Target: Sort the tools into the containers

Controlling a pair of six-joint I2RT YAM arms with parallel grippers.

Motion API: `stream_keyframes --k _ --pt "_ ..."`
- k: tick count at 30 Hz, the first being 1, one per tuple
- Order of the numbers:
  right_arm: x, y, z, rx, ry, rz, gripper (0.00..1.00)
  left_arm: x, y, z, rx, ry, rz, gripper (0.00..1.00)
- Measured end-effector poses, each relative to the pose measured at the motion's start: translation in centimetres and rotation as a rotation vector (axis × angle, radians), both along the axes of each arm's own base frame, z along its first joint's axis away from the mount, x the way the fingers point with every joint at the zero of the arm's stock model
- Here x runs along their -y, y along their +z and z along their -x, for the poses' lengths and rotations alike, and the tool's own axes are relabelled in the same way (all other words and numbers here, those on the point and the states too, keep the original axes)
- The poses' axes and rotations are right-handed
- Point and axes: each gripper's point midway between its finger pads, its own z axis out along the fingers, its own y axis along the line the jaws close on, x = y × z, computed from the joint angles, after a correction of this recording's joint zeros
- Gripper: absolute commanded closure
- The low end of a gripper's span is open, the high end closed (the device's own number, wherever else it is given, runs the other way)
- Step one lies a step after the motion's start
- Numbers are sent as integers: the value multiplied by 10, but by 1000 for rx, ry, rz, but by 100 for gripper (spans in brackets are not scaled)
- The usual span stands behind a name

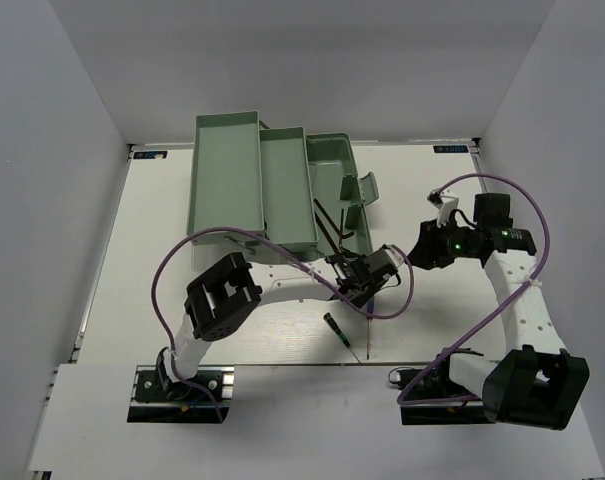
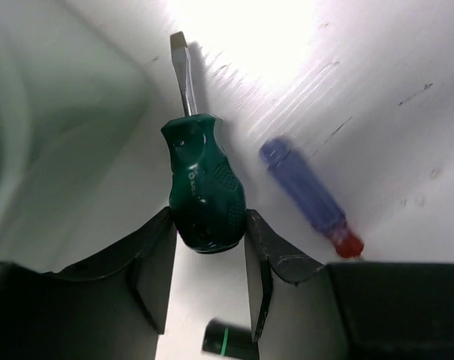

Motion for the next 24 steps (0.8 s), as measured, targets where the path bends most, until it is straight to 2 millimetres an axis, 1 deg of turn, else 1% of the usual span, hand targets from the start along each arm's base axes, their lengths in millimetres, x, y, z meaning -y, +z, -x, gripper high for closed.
stream_keyframes --k 1,3,4,7,9,11,12,14,16,18,20,22,24 --pt "0 0 1 2 0 0 57 -3 5 0 2 7 -2 89" --pt "1 0 2 5 -6 2 57 -5 18 -2 18 18 13 89" --pt "2 -2 3 1 -7 2 57 -4 33 -4 34 25 37 90" --pt "3 -7 7 -14 -10 7 58 2 85 -10 87 42 137 91" --pt "4 -10 8 -17 -17 10 60 7 126 -12 129 50 220 91" --pt "6 -12 10 -21 -21 13 61 6 167 -17 179 71 294 91" --pt "6 -12 11 -20 -20 14 63 4 186 -20 205 87 328 93" --pt "6 -16 14 -22 -15 17 64 -2 219 -27 257 122 384 93" --pt "6 -19 17 -25 -6 21 66 -15 244 -34 308 170 414 93" --pt "6 -22 19 -25 4 26 66 -32 259 -43 355 227 415 93" --pt "6 -24 20 -23 15 29 66 -50 266 -54 389 287 400 93" --pt "5 -24 20 -12 32 29 66 -68 266 -68 416 353 368 96" --pt "2 -24 21 -9 51 24 66 -84 259 -80 428 412 319 96"
